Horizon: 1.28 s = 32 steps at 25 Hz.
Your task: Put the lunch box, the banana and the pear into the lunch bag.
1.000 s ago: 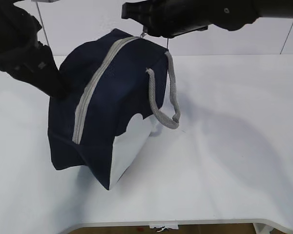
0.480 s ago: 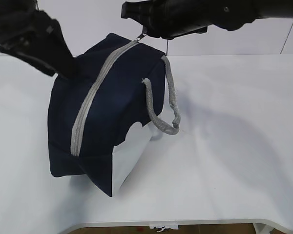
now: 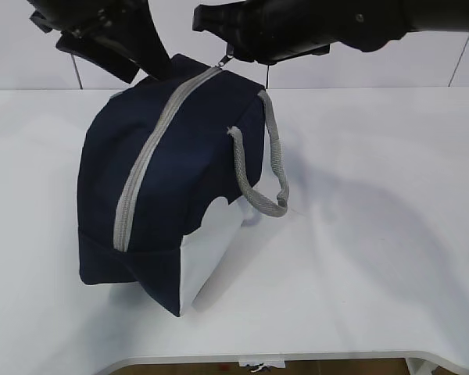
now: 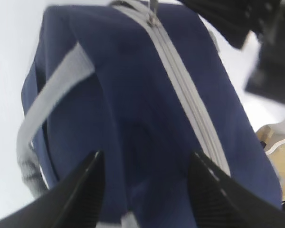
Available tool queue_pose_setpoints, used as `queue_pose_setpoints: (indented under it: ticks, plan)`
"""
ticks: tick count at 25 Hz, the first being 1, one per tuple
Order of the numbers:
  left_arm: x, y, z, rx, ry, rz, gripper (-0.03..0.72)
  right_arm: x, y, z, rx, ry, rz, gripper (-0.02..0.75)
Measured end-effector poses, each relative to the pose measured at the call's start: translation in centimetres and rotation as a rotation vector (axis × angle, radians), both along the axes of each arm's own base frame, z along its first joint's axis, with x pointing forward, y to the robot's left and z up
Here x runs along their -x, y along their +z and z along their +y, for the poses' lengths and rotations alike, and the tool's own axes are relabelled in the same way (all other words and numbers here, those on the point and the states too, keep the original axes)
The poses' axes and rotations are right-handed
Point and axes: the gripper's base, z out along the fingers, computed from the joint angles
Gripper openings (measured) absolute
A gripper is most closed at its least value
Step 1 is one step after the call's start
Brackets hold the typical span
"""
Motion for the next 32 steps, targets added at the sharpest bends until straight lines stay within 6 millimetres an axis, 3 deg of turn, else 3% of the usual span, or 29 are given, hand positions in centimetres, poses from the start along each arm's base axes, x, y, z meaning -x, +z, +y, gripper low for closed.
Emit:
queue_pose_setpoints:
  ticks: [8,10,15,17,21,32]
  plan:
    - [-2.5,-1.9,-1.1,-0.01,-0.005,0.031,0.42,0.0,0.0,0.0,0.0,0.0,0.0,0.001]
    - [-2.7,-2.5,-1.2,-0.019,-0.011,0.046,0.383,0.0,0.0,0.0,0.0,0.0,0.0,0.001]
    - [-2.9,-3.1,-1.3,-0.036,-0.055,0.042,0.056,0.0,0.0,0.0,0.0,0.0,0.0,0.001]
    - [-2.9,-3.1,-1.3,-0.042,-0.08,0.028,0.01,0.0,0.0,0.0,0.0,0.0,0.0,0.001]
    - [-2.8,-2.9,-1.2,-0.053,-0.134,-0.011,-0.002,0.0,0.0,0.0,0.009,0.002,-0.005,0.001]
    - [-0.9,0.5,-0.3,-0.056,-0.163,-0.106,-0.004,-0.2,0.6,-0.2,0.038,0.004,-0.033,0.001]
